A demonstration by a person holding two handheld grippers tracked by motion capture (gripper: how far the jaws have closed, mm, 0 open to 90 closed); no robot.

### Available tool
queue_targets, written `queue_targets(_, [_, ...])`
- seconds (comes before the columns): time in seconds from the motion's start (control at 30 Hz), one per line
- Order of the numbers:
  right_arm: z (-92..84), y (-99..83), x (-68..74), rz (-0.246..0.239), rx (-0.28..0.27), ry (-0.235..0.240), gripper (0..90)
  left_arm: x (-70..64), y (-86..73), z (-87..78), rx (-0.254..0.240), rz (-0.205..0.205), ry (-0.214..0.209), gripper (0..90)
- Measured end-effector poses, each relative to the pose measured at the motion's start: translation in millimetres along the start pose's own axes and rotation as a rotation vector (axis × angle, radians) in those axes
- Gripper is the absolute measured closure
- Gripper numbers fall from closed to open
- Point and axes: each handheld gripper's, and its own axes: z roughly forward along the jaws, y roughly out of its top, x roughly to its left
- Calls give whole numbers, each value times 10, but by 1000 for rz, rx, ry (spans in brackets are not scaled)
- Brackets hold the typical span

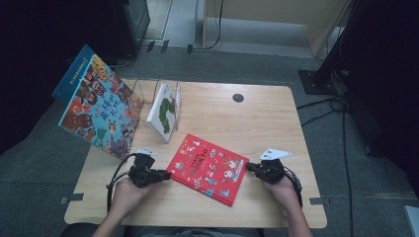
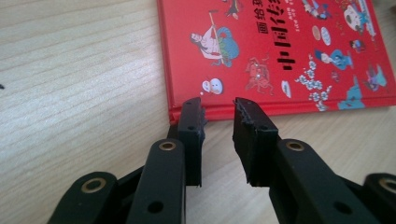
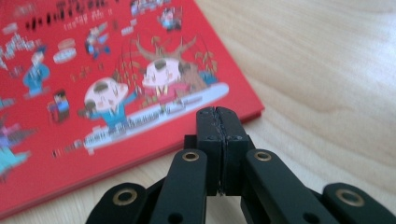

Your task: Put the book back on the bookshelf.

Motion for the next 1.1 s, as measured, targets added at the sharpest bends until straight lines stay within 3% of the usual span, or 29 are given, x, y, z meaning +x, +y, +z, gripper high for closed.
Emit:
queue_targets(0.13, [-1, -37, 1, -15, 10, -3, 890, 19, -8, 6, -6, -10, -18, 764])
queue_targets(0.27, [-2, -45, 15, -6, 7, -1, 890, -24, -20, 30, 0, 11, -16, 780])
queue_targets(0.43, [0, -45, 13, -4, 4, -4, 891, -8, 1, 53, -28, 1, -1, 809])
queue_targets(0.63, [11, -36, -2, 15, 2, -5, 895, 82, 83, 88, -54, -26, -11, 822])
queue_targets(0.83, [39, -18, -66, 49, -18, -18, 900, 100, 207, 144, -67, -21, 19, 823])
queue_targets(1.0, [45, -12, -74, 51, -19, -29, 900, 128, 312, 179, -65, -19, 36, 823])
queue_targets(1.1, [44, -4, -91, 57, -18, -38, 899, 173, 351, 207, -82, -47, 13, 822])
